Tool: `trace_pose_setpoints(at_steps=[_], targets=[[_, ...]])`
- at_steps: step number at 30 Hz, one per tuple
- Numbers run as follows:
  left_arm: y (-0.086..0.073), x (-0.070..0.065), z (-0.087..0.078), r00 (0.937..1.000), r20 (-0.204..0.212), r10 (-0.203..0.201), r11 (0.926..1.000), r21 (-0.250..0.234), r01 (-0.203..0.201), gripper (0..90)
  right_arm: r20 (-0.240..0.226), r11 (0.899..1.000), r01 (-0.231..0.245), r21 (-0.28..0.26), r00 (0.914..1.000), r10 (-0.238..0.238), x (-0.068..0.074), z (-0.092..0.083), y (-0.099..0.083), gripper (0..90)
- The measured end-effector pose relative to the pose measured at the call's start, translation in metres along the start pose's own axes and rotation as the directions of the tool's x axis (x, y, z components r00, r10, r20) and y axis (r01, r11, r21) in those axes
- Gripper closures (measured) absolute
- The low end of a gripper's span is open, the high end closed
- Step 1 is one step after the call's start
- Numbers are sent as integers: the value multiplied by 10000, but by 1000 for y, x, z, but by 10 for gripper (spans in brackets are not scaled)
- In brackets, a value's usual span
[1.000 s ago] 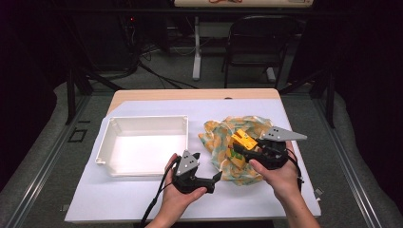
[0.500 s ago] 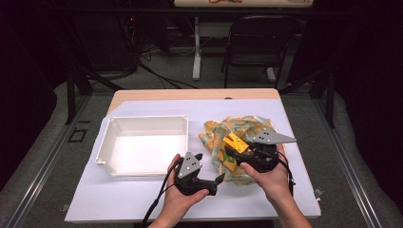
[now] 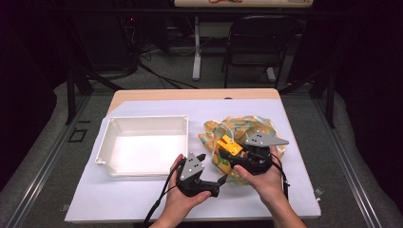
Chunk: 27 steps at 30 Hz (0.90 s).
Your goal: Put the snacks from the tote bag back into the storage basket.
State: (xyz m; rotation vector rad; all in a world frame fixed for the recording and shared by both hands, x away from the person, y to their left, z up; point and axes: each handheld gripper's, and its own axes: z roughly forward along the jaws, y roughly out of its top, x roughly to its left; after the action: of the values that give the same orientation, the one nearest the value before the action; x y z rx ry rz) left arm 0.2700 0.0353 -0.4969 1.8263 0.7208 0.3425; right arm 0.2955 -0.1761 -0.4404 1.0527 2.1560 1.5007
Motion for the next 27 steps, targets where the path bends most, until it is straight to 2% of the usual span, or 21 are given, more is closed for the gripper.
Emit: trace_pose_setpoints(at_steps=[15,16,17,20,23,24,25,26,27], targets=[[-2,-3,3,10000,-55,62,10000,-37,-62,90,-252,10000,91,17,9996,-90,19,9,-1,516],[-2,-4,3,9995,-303,41,9999,-156,-46,94,-297,9999,120,42,9995,-118,20,9,-1,516],[-2,-4,3,9999,-65,88,9999,-66,-88,106,-302,9999,117,57,9995,-116,21,9,-1,516],[-2,-5,3,9999,-101,112,9999,-55,-112,128,-331,9998,168,51,9993,-166,25,11,-2,516],[-2,-5,3,9998,-193,69,9999,-72,-71,139,-324,9998,176,53,9993,-174,28,12,-2,516],[-3,-6,3,9989,-462,-7,9998,-218,-3,145,-328,9999,133,26,9994,-132,29,12,-2,516],[-2,-5,2,9997,-242,20,9999,-105,-23,149,-333,9999,152,41,9993,-150,30,12,-2,516],[-2,-4,2,9996,-267,21,9999,-105,-24,151,-339,9999,146,33,9993,-145,31,12,-2,515],[-2,-6,3,9986,-534,2,9997,-224,-14,152,-365,9998,168,58,9992,-166,31,13,-2,516]])
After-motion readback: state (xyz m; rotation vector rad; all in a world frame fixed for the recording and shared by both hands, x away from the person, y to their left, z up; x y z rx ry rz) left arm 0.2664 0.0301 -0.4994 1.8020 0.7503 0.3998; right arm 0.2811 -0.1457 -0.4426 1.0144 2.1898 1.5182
